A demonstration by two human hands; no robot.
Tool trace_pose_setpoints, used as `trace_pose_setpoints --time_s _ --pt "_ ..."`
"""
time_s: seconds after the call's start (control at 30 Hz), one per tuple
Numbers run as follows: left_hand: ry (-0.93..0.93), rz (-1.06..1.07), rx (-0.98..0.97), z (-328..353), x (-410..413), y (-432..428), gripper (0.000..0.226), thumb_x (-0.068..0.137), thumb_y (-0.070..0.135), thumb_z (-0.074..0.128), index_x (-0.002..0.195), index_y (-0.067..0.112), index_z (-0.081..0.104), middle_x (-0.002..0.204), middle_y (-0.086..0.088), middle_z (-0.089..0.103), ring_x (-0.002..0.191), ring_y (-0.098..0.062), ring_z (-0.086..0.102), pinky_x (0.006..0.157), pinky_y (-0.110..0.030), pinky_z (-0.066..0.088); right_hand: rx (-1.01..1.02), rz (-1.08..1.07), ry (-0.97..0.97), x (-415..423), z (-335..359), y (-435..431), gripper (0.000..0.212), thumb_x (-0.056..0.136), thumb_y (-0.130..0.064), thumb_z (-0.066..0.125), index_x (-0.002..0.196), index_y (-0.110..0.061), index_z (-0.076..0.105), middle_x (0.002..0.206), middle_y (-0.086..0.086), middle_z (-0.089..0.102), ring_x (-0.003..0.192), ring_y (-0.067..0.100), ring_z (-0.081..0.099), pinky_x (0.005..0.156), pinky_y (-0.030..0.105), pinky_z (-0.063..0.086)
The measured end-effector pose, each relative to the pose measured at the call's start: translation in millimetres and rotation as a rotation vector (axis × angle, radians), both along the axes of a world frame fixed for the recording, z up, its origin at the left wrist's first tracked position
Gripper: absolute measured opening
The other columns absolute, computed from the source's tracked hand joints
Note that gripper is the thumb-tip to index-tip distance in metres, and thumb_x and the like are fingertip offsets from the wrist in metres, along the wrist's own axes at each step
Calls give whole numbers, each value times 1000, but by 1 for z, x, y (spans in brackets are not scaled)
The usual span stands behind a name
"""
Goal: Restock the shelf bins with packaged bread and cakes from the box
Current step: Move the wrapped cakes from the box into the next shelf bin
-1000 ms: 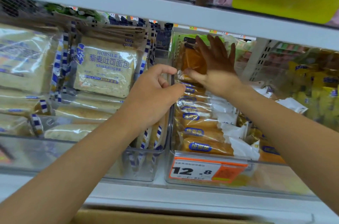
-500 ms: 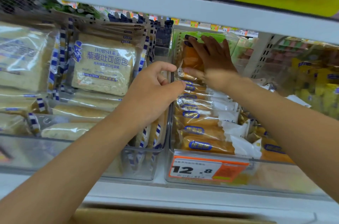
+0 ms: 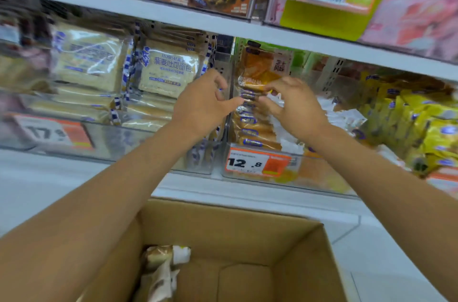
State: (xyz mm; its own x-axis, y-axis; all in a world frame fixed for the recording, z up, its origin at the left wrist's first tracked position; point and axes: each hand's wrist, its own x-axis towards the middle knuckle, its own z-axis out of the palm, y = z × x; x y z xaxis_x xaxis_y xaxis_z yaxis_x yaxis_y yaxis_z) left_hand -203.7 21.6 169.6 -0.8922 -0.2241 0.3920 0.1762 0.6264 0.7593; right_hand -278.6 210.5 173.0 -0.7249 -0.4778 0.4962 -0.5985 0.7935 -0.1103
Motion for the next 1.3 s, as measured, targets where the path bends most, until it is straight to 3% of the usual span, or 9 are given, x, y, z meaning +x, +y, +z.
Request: trace_pose_setpoints --time_s 0.23,0.4,0.73,0.8,0.9,1.0,1.1,1.2,1.3 --pt "-212 -30 -19 -55 96 13 28 80 33 77 76 26 50 64 11 52 62 -5 53 61 -30 40 -166 20 -129 119 -51 19 5 88 -18 62 92 -17 65 82 -8 53 72 13 50 65 35 48" --pt "-644 -86 -25 -161 156 10 25 85 40 72 98 22 61 91 9 61 87 -10 59 75 -25 45 38 -35 -666 180 -162 38 19 93 -28 59 110 -24 63 99 -9 59 89 11 57 75 28 46" --pt "-1025 -33 209 -320 219 -4 22 85 13 74 101 1 63 77 1 57 70 -8 53 60 -12 42 398 -106 -1703 259 -341 60 49 89 -24 69 135 -16 53 135 2 55 120 22 54 96 25 44" --pt "-1082 -73 220 -325 222 2 22 86 8 72 104 -2 63 78 0 57 69 -5 53 58 -6 43 419 -106 -1665 266 -353 63 38 86 -28 72 120 -13 62 117 4 62 109 21 58 86 28 46" --pt "-1197 -141 391 -320 221 13 30 90 2 64 119 -2 57 92 -3 55 95 -17 61 88 -22 52 155 -112 -1584 261 -356 65 19 85 -24 74 96 -10 68 92 3 66 91 20 62 76 27 45" --pt "-1322 -325 425 -314 224 30 65 85 29 75 141 14 44 119 5 48 123 -19 51 93 -25 47 -156 -34 -1546 251 -334 49 7 88 -12 70 93 -7 71 86 1 68 82 14 63 78 26 46" --pt "-1218 -267 532 -304 226 46 33 86 14 73 115 13 58 100 2 57 90 -14 57 64 -15 48 -338 15 -1472 243 -299 22 31 89 -11 69 120 -8 64 111 0 65 100 8 61 87 21 45" --pt "-1189 106 929 -295 216 31 26 89 8 68 111 12 54 101 -4 64 82 -15 64 59 -25 55 -147 74 -1376 242 -272 17 83 80 -31 79 148 -31 32 149 -6 36 136 9 31 110 29 31" --pt "-1370 95 1323 -275 210 4 32 91 19 65 120 6 57 108 -17 66 86 -23 70 57 -27 60 58 172 -1125 249 -263 23 66 81 -26 77 139 -29 45 141 -5 49 132 14 41 108 34 36"
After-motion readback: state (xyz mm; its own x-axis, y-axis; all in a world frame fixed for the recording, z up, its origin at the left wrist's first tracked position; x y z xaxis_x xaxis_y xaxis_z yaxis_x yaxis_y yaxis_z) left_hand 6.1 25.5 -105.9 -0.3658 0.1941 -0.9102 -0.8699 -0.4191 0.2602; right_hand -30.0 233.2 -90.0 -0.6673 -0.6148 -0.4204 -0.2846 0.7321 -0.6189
